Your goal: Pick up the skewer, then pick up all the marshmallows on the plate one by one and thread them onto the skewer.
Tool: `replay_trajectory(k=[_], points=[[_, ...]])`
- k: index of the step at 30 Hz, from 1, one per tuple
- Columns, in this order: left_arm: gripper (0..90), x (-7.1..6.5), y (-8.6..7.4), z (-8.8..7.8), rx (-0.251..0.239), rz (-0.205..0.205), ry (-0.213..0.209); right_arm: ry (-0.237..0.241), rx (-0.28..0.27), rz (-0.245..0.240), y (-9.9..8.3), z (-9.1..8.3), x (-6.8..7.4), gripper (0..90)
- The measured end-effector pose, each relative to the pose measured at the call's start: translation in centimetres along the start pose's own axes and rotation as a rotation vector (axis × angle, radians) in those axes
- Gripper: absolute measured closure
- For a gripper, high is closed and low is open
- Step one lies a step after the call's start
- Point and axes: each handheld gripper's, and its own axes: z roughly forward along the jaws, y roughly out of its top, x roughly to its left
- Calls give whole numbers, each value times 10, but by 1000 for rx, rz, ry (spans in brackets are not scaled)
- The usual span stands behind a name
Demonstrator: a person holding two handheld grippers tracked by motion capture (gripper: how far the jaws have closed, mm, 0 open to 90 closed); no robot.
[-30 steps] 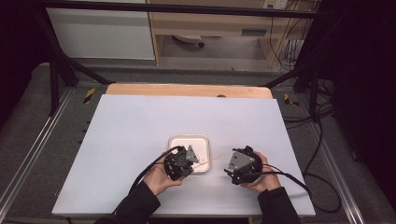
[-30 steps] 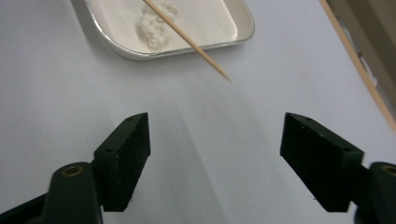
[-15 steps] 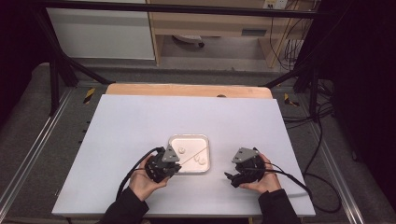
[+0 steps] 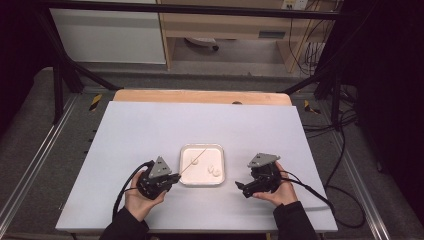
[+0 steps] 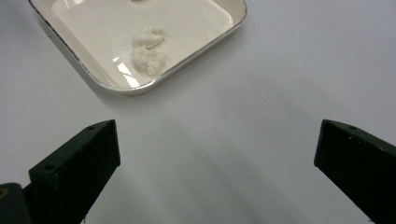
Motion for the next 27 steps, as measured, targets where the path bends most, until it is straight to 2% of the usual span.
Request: replay_trajectory(k=[12,22,27], points=[[888,7,-18,-7,-54,-50,17,21,-58,46,20,14,10,6],[888,10,-27,-14,-79,-63,27,46,-106,79,45,30,18,9],[888,12,-29,-14,-88,-71,28,60,-119,103,53,41,18,38]])
